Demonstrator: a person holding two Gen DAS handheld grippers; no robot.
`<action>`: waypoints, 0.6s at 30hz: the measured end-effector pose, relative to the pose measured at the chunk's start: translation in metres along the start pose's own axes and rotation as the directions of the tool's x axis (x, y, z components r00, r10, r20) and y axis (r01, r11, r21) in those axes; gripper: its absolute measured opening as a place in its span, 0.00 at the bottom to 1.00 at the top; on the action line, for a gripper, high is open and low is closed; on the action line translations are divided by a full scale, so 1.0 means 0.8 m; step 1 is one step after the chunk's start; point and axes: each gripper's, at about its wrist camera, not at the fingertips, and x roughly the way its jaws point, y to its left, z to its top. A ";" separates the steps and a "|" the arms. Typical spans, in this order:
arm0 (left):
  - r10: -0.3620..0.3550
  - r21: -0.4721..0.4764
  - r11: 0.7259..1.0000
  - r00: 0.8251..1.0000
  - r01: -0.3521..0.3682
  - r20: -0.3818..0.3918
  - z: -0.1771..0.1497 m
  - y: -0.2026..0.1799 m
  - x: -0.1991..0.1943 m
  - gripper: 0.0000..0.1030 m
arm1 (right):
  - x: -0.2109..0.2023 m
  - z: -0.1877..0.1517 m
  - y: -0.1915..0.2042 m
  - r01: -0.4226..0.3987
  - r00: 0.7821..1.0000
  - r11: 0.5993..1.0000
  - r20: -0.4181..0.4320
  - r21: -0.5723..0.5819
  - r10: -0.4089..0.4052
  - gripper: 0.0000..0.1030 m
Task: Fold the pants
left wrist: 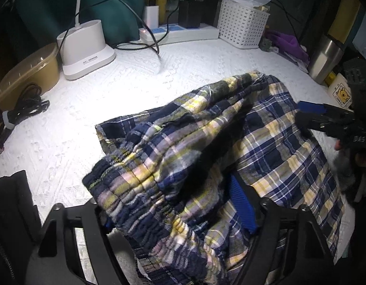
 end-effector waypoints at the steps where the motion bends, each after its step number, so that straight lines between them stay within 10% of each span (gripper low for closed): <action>1: -0.002 0.002 1.000 1.000 0.002 0.004 -0.001 0.000 -0.001 0.67 | 0.004 0.003 0.005 -0.021 1.000 1.000 -0.003 -0.005 0.021 0.89; 10: -0.028 -0.043 0.999 0.999 0.030 0.046 -0.002 -0.001 -0.005 0.41 | 0.031 0.018 0.040 -0.112 0.993 0.990 -0.037 -0.088 0.109 0.70; 18: -0.028 -0.035 0.999 0.994 0.032 0.109 -0.010 -0.011 -0.018 0.29 | 0.033 0.012 0.047 -0.092 0.995 0.990 -0.034 -0.108 0.089 0.25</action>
